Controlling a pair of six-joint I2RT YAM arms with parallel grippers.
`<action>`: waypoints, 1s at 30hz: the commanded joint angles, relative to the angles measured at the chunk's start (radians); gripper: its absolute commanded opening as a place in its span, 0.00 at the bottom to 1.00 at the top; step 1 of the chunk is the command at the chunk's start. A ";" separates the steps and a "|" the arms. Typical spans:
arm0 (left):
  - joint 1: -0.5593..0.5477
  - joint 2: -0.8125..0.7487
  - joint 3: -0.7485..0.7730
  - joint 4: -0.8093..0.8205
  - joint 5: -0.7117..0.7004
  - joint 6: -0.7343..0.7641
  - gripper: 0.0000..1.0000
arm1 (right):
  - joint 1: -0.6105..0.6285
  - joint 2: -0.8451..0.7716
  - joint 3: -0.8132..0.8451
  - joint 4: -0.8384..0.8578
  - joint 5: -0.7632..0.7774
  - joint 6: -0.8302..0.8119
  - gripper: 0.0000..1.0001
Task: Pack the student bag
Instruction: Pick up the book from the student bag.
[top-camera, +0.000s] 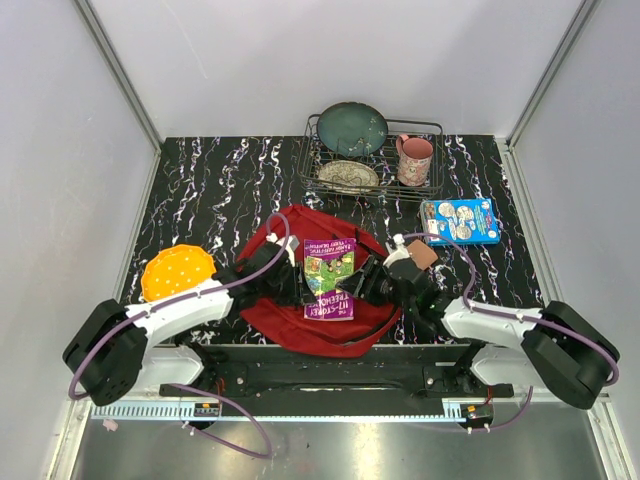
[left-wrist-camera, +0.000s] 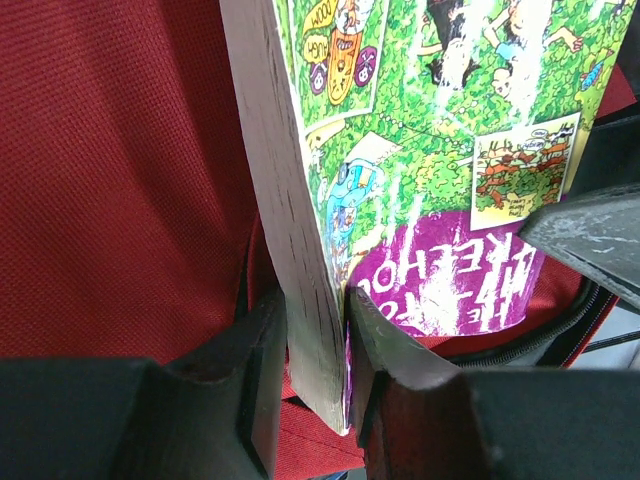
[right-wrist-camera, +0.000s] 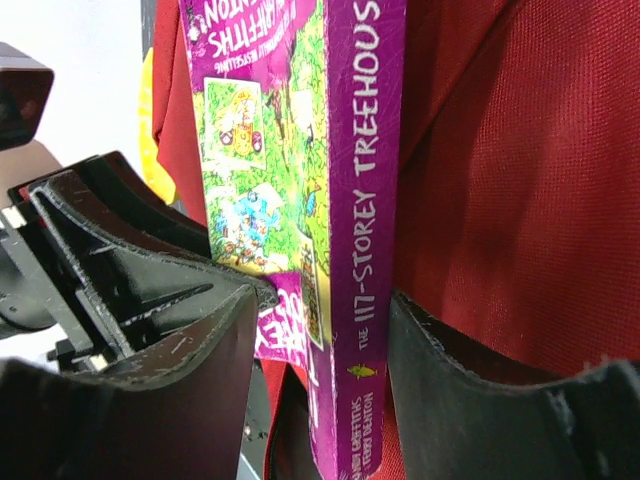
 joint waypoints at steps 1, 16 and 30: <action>-0.025 0.040 0.035 0.046 0.052 0.037 0.21 | 0.026 0.025 0.125 0.227 -0.156 0.018 0.43; -0.025 -0.080 0.044 0.019 -0.014 0.065 0.64 | 0.026 -0.022 0.231 0.005 -0.150 -0.116 0.00; 0.013 -0.508 0.075 0.154 -0.201 0.051 0.99 | 0.023 -0.300 0.317 -0.056 -0.333 -0.123 0.00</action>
